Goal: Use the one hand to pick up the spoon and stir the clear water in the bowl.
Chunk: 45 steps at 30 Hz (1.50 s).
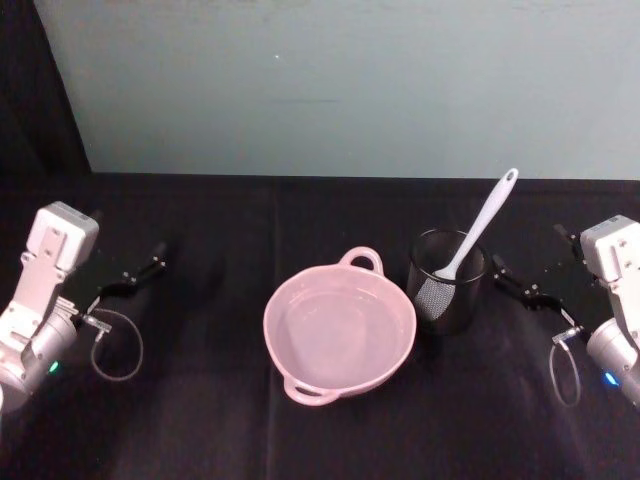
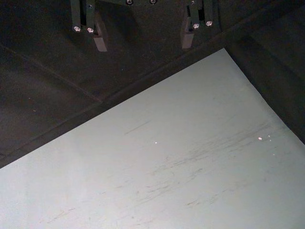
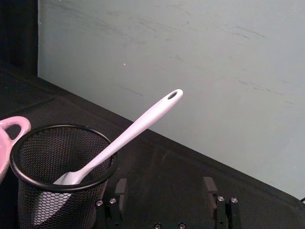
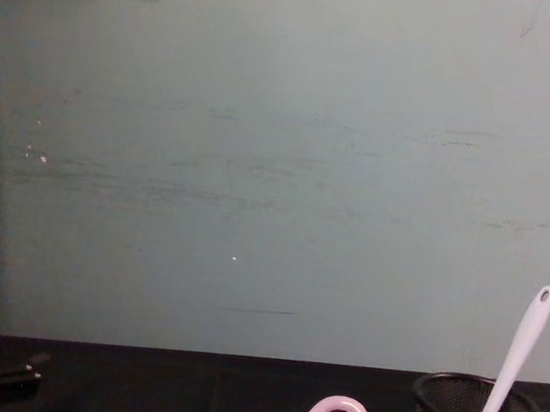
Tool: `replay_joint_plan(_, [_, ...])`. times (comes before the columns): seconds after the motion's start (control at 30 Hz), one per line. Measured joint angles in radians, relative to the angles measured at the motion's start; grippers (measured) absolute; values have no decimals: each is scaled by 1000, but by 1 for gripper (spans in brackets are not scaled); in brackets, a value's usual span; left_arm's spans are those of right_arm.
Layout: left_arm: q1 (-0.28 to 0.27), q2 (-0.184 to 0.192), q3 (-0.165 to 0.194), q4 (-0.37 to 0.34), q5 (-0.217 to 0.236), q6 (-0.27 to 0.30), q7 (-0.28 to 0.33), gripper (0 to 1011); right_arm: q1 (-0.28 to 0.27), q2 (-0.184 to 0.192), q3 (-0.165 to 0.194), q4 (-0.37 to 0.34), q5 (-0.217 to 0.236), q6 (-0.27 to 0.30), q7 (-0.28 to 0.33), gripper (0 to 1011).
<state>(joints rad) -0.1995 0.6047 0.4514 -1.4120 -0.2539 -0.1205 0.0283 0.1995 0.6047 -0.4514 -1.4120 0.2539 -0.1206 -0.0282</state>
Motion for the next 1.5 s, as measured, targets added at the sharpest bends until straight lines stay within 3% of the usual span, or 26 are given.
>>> replay_joint_plan(1.3, [0, 0, 0, 0, 0, 0, 0, 1005, 0, 0, 0, 0, 0, 0, 0, 1002])
replay_joint_plan(1.5, [0, 0, 0, 0, 0, 0, 0, 1005, -30, 16, 12, -60, -49, 22, -18, 1002])
